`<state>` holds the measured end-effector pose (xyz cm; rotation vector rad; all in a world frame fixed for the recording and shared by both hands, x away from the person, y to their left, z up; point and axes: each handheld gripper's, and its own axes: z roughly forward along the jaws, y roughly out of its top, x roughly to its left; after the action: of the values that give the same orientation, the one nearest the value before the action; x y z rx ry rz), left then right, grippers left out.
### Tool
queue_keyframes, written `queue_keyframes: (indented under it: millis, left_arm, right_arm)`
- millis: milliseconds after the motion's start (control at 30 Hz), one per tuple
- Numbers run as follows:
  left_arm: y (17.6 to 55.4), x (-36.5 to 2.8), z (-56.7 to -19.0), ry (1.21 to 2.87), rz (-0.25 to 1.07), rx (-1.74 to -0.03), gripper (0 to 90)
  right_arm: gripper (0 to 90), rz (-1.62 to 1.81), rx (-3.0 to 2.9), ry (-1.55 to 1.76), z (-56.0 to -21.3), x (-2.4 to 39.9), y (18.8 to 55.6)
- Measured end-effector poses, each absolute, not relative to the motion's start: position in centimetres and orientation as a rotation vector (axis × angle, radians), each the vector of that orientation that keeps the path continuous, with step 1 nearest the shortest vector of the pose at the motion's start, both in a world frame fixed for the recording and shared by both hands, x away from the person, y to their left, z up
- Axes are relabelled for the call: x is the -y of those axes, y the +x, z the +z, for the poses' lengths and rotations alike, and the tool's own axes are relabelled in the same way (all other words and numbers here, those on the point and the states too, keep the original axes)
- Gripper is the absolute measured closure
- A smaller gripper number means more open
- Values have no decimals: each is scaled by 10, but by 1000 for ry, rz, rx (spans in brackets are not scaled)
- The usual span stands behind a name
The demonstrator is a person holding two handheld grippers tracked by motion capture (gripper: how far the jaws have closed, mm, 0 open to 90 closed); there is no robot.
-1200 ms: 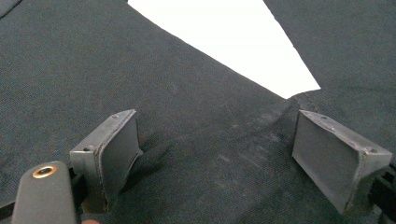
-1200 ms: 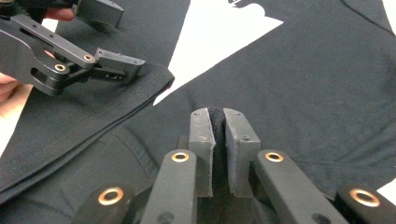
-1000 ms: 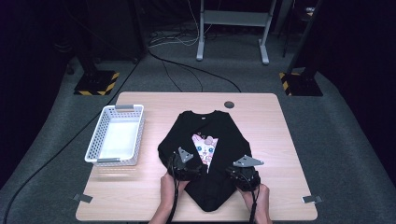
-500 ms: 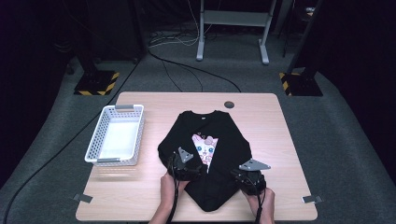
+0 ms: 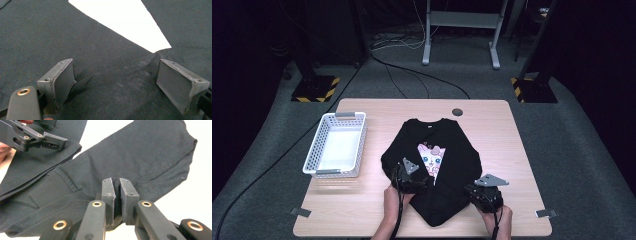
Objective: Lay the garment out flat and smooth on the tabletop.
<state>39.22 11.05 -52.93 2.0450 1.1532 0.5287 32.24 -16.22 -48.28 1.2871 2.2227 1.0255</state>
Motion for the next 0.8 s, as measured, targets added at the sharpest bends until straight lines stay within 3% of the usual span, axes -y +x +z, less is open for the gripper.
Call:
queue_keyframes:
  millis: [800]
  left_arm:
    - [392,-110,-529,2045,529,-1153,151]
  right_arm:
    - [831,1024,-2216,1315,-485,175,311]
